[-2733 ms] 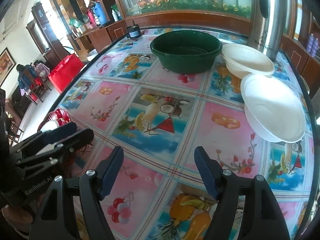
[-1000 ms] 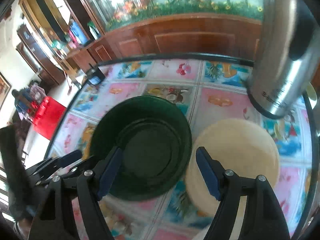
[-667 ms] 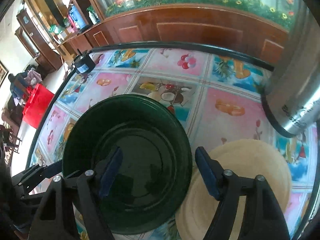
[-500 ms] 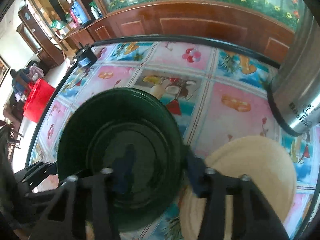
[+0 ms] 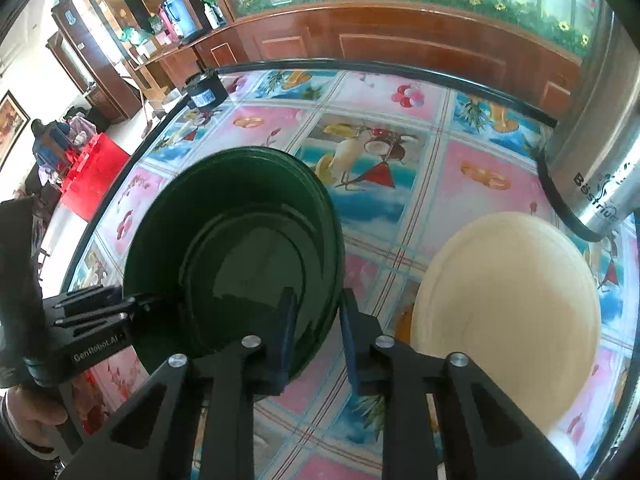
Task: Organize plates and bowls
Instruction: 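Grip the green basin's rim with the left tool while the right tool grips it too, then lift the green basin with both tools and carry it over the red plate stack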
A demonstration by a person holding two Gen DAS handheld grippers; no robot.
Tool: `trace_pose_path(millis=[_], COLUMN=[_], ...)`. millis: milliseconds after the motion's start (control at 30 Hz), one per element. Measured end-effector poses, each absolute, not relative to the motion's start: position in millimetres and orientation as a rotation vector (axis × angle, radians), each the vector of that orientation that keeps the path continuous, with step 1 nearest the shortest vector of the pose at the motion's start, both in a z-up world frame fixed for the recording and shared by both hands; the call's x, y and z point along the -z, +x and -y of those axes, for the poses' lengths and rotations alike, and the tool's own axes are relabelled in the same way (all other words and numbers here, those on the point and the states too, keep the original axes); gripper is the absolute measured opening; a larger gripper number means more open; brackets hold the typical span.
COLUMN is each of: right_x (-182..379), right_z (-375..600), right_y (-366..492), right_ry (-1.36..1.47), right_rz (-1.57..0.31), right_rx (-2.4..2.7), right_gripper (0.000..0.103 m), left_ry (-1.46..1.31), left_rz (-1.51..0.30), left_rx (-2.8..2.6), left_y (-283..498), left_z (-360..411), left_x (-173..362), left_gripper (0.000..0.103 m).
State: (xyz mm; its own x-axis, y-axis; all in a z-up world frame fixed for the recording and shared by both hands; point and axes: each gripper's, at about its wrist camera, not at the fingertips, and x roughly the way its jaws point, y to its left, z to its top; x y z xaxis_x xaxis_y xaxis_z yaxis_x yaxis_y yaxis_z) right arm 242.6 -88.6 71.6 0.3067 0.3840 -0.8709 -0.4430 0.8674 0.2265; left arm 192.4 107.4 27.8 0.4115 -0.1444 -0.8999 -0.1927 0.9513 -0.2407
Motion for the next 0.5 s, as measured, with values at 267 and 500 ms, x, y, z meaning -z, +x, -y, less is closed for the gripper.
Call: trace_pose_path(millis=[267,500], right_x=[-77,-78], right_z=[94,103], right_y=[194,142], right_ry=[-0.081,-0.076], right_rz=[-1.116,-1.107], right_rx=[-0.551,-0.548], right_gripper=[0.02,0.02], left_ry=[-0.305,-0.253], left_rz=[-1.159,-1.116], left_rx=[0.006,0.026], left_y=[152,95], left_z=[-103,-94], left_x=[-36,-48], left_gripper=[0.02,0.02])
